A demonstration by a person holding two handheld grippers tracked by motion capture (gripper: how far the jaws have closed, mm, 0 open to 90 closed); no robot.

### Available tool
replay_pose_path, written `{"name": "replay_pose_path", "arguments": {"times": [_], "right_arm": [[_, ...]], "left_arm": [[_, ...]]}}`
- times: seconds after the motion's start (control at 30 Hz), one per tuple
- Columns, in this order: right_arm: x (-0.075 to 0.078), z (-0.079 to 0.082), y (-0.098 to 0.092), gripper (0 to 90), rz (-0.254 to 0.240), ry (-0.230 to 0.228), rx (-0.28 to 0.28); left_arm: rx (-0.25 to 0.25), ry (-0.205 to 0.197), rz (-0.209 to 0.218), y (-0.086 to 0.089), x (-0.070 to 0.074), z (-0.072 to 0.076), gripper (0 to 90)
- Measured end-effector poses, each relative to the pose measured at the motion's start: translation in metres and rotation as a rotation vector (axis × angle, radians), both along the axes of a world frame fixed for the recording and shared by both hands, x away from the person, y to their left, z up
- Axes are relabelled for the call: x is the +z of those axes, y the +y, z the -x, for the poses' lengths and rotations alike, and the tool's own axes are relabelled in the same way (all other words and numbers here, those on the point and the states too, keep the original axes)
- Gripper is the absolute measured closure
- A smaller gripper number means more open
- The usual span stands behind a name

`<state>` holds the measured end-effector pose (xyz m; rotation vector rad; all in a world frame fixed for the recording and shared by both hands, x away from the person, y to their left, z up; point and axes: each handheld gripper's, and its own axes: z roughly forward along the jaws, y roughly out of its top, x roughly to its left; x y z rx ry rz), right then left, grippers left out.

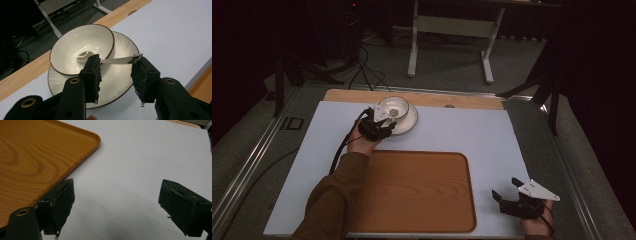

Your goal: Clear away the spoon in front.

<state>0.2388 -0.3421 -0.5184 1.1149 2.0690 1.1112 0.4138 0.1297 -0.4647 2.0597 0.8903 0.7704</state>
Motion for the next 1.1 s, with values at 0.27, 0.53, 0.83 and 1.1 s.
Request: {"name": "replay_pose_path", "arguments": {"times": [0.27, 0.53, 0.83, 1.1], "right_arm": [[0.0, 0.0, 0.0, 13.4, 0.001, -0.001, -0.002], [0.0, 0.0, -0.001, 13.4, -0.001, -0.001, -0.003], [0.0, 0.0, -0.001, 13.4, 0.0, -0.001, -0.004], [0.0, 0.0, -0.001, 13.4, -0.002, -0.002, -0.007]], "left_arm": [[0.0, -0.01, -0.049, -0.01, -0.001, -0.014, 64.9], [0.021, -0.037, -0.093, -0.01, 0.003, -0.014, 84.8], [0.018, -0.044, -0.09, -0.006, 0.009, -0.011, 88.8], [0.011, -0.067, -0.086, -0.007, 0.015, -0.004, 88.9]]}}
